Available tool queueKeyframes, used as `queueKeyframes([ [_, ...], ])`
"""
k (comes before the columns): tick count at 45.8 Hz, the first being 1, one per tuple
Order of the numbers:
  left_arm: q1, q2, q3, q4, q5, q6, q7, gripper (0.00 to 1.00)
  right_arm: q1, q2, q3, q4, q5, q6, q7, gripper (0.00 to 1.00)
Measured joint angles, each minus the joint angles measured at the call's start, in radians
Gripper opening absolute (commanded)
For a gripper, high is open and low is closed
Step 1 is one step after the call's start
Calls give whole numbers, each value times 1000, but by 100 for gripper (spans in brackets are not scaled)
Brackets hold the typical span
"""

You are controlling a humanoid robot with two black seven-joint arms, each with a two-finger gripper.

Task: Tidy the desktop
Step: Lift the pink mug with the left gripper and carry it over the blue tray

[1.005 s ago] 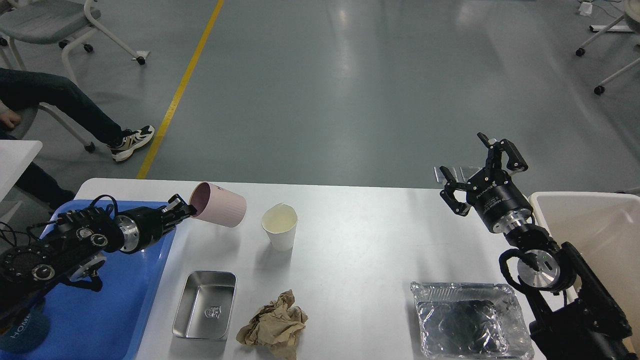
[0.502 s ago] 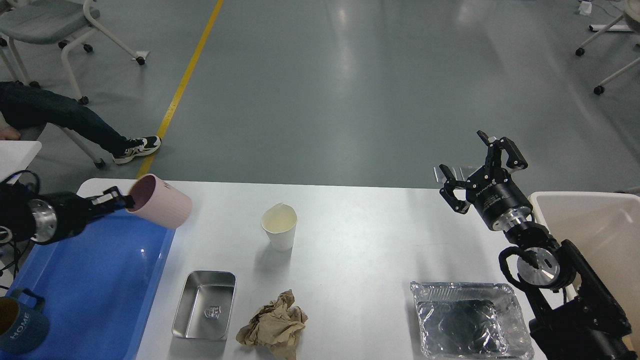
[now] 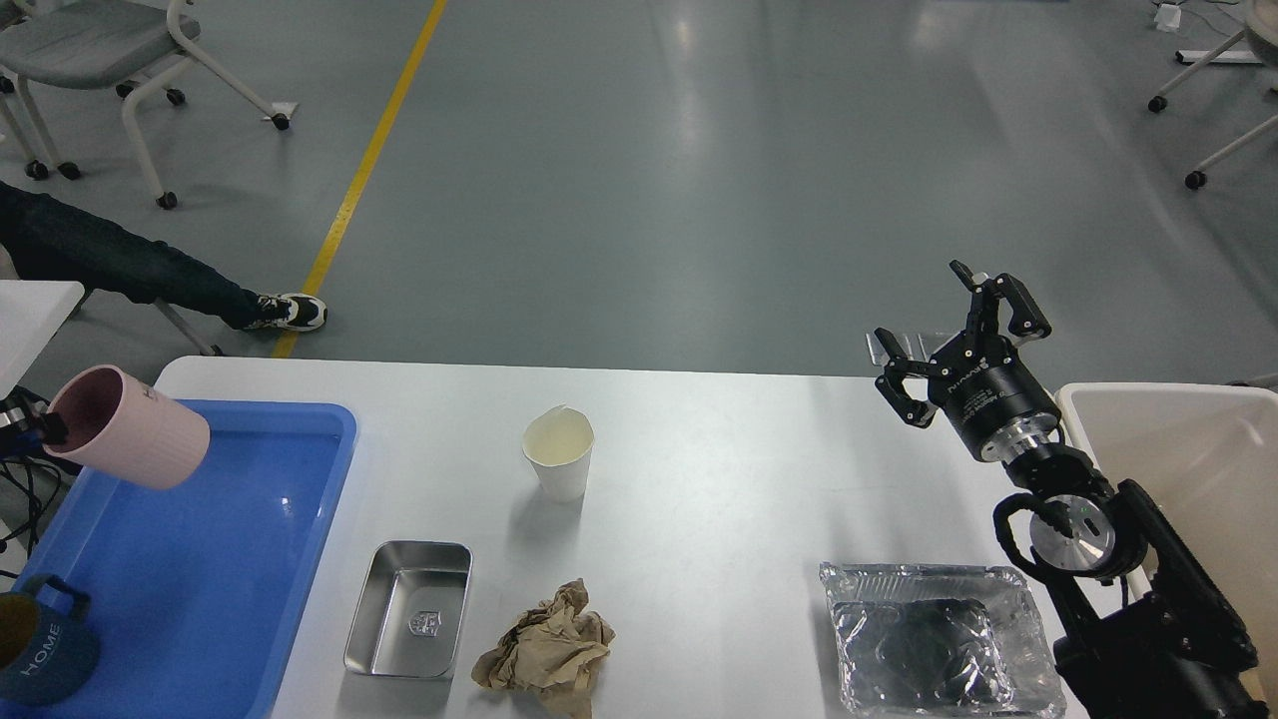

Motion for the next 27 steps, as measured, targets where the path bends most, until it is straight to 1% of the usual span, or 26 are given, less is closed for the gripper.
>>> queueKeyframes([
  [7,66,1,0,2,5,17,-5,0,1,0,0,0,0,0,0,100],
  [15,147,-9,0,11,8,56,-11,0,-2,-1,0,0,0,0,0,100],
  [22,197,-49,1,13,13,84,-14,0,-3,-1,0,0,-1,1,0,100],
  [27,248,-84,1,15,32,119,-15,0,-5,-2,0,0,-1,1,0,100],
])
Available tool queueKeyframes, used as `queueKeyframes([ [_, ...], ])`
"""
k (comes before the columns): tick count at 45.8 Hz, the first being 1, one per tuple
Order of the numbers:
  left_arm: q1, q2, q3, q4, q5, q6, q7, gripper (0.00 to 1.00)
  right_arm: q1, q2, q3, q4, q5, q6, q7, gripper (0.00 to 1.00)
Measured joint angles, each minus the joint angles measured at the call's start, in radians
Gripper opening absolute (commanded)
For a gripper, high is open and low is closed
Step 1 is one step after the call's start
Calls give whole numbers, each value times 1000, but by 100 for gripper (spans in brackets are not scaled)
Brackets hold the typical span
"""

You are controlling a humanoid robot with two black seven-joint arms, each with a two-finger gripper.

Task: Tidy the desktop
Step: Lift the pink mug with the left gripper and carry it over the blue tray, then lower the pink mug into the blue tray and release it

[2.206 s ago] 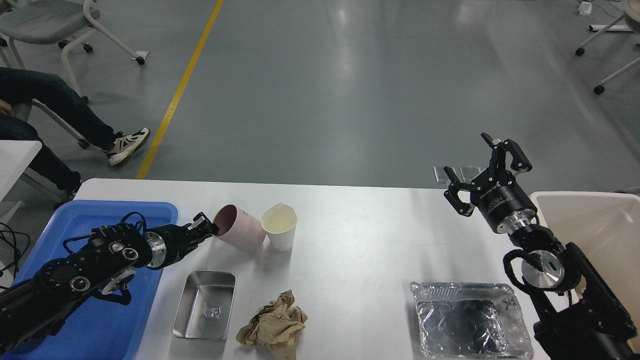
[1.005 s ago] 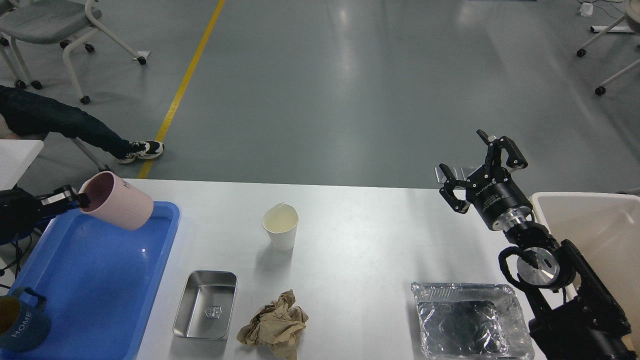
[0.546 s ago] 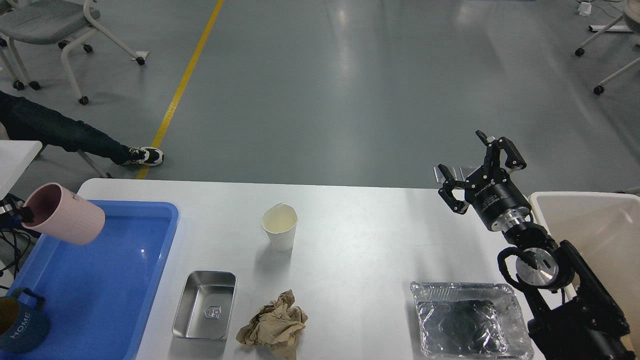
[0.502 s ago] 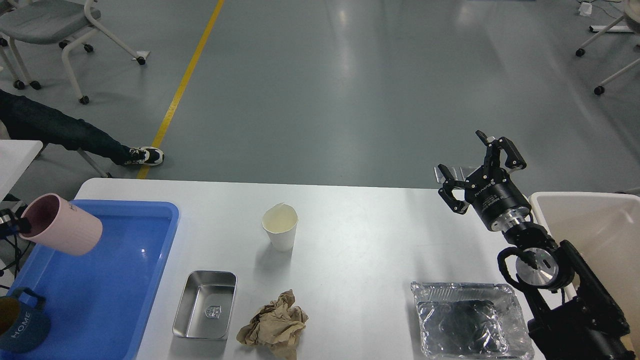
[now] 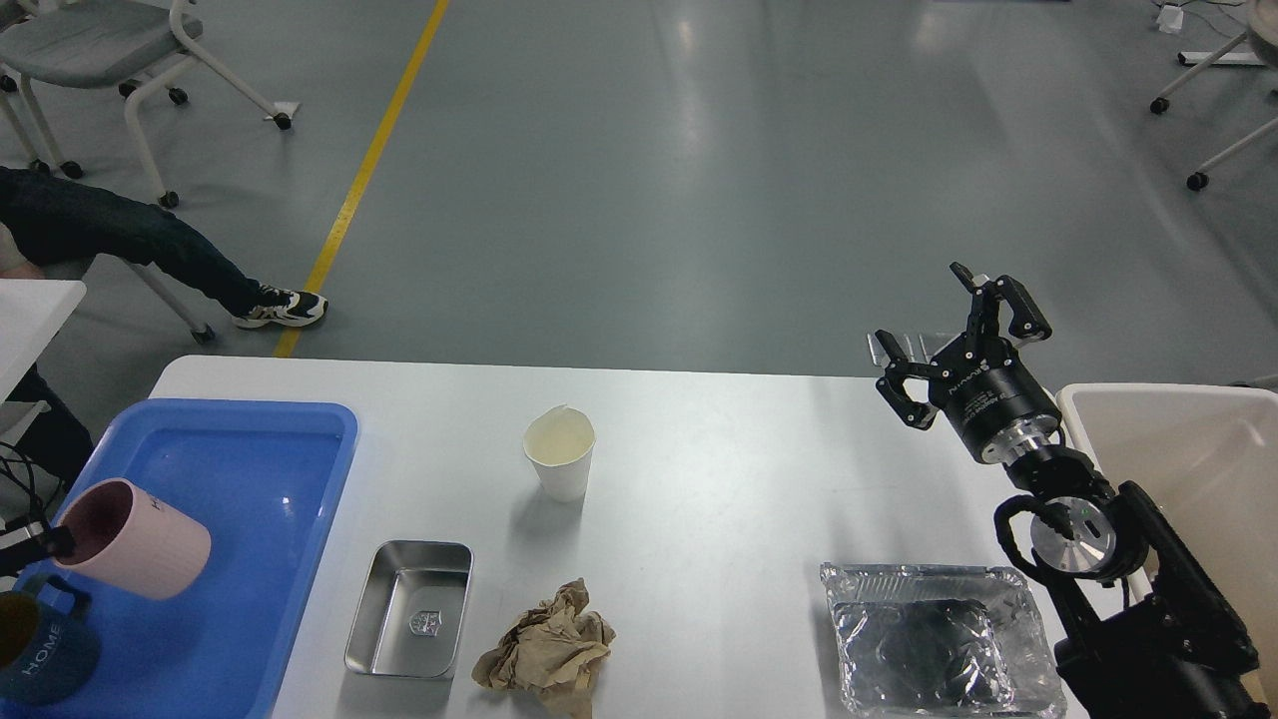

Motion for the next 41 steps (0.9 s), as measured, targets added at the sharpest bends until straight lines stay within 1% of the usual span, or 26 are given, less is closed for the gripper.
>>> queueKeyframes([
  [6,54,-42,0,1,43,27,1,0,-1,0,0,0,0,0,0,100],
  [11,77,-67,0,3,83,44,2,0,-1,0,0,0,0,0,0,100],
  [36,117,-74,1,0,248,86,14,1,3,2,0,0,0,0,0,100],
  [40,119,-75,0,0,253,88,14,42,3,3,0,0,0,0,0,100],
  [41,119,-76,0,0,253,88,15,50,3,3,0,0,0,0,0,100],
])
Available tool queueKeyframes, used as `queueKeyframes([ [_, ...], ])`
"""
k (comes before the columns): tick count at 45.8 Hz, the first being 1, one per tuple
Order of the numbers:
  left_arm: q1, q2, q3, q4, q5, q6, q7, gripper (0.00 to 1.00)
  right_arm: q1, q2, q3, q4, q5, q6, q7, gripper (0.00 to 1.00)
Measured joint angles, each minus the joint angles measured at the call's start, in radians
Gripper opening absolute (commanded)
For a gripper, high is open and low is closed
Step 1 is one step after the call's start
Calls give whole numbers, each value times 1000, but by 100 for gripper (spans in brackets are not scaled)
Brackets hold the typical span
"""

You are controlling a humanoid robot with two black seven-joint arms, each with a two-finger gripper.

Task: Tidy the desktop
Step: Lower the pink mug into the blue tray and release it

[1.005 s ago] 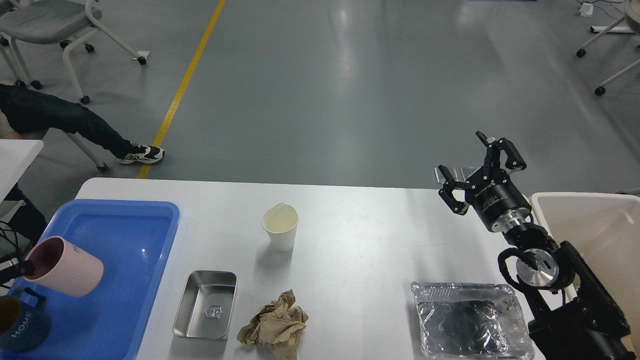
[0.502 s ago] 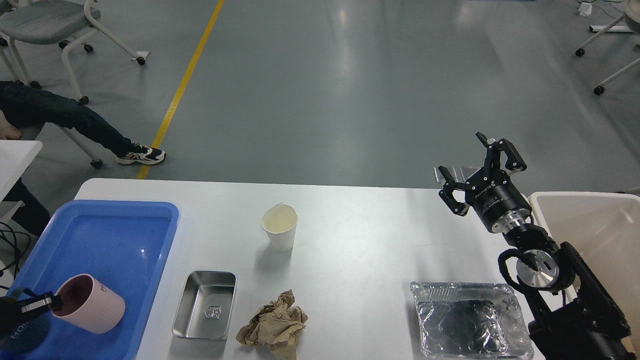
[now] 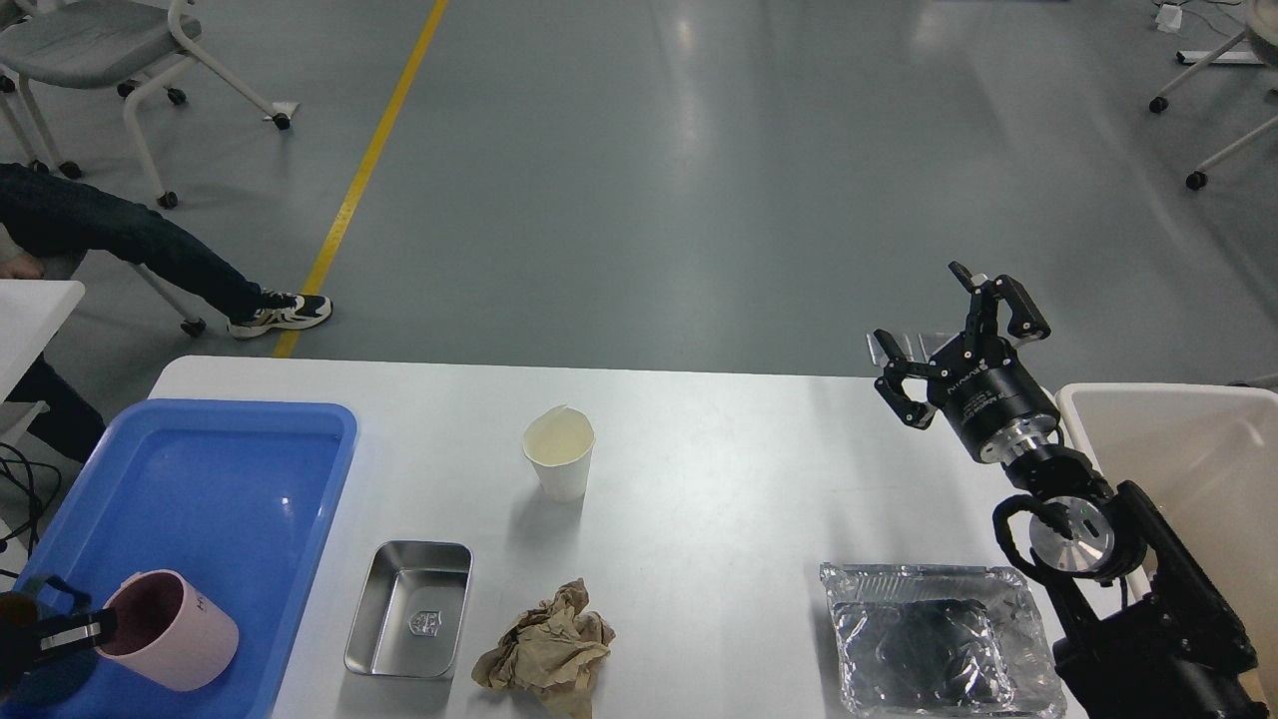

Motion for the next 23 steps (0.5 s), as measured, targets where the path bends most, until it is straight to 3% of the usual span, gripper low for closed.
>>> queueKeyframes([
  [4,-3,-7,-1,-1,0,0,1,74,0,0,0,0,0,0,0,100],
  [7,-6,-11,-2,-3,0,0,-3,84,0,0,0,0,0,0,0,100],
  [23,-14,38,-12,-61,-8,-40,-39,90,2,0,0,0,0,0,0,100],
])
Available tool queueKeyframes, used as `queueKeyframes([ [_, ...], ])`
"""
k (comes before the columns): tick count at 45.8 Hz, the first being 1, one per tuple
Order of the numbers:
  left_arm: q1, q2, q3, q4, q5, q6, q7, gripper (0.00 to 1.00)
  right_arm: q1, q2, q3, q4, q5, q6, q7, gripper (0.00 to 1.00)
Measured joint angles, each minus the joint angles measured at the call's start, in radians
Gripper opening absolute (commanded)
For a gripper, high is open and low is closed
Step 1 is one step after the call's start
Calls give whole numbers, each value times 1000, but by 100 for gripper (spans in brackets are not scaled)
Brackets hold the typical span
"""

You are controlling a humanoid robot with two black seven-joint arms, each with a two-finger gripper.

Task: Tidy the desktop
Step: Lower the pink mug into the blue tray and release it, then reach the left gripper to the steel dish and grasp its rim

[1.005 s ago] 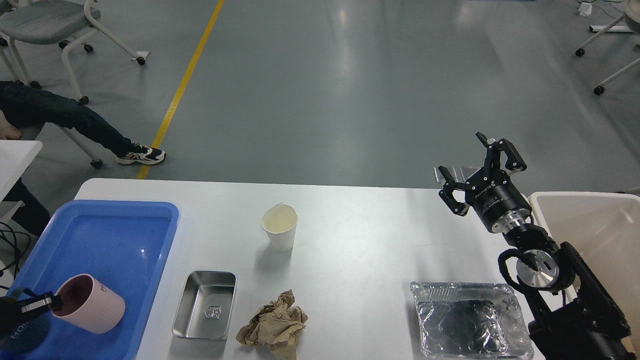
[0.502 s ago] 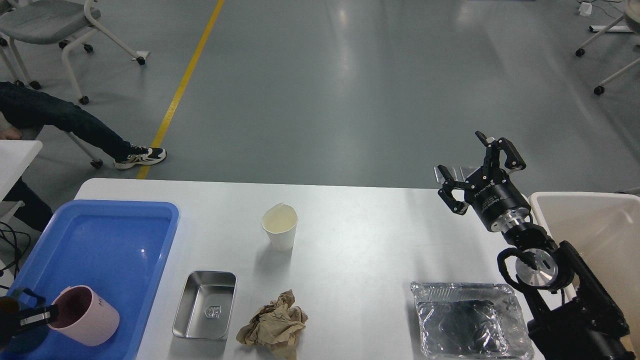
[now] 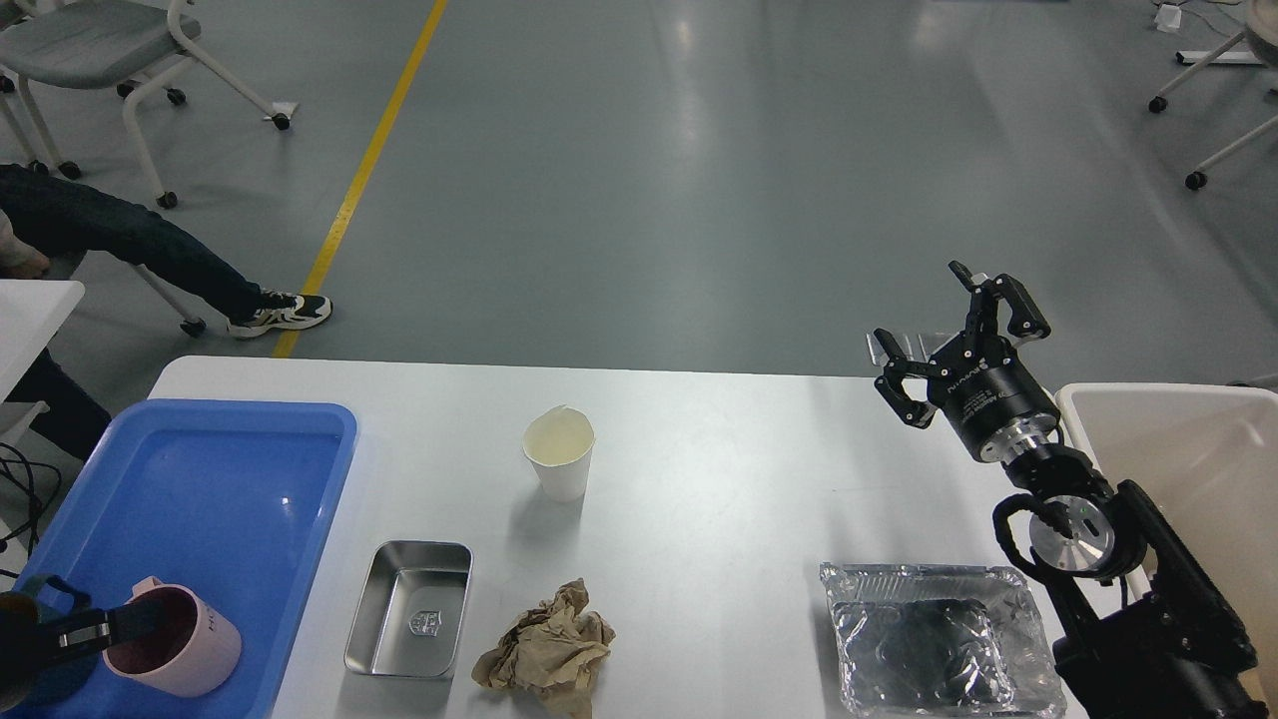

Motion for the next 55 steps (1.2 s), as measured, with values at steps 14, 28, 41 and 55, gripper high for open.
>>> queueKeyframes([
  [14,-80,145,-56,-102,-3,-26,-19,90,4,5,0,0,0,0,0,100],
  [28,-116,104,-210,-121,-21,81,-20,90,5,5,0,2,0,0,0,100],
  [41,-118,103,-263,-172,-22,151,-19,90,-5,2,0,6,0,0,0,100],
  [55,-115,125,-266,-212,-24,151,-18,91,-4,3,0,6,0,0,0,100],
])
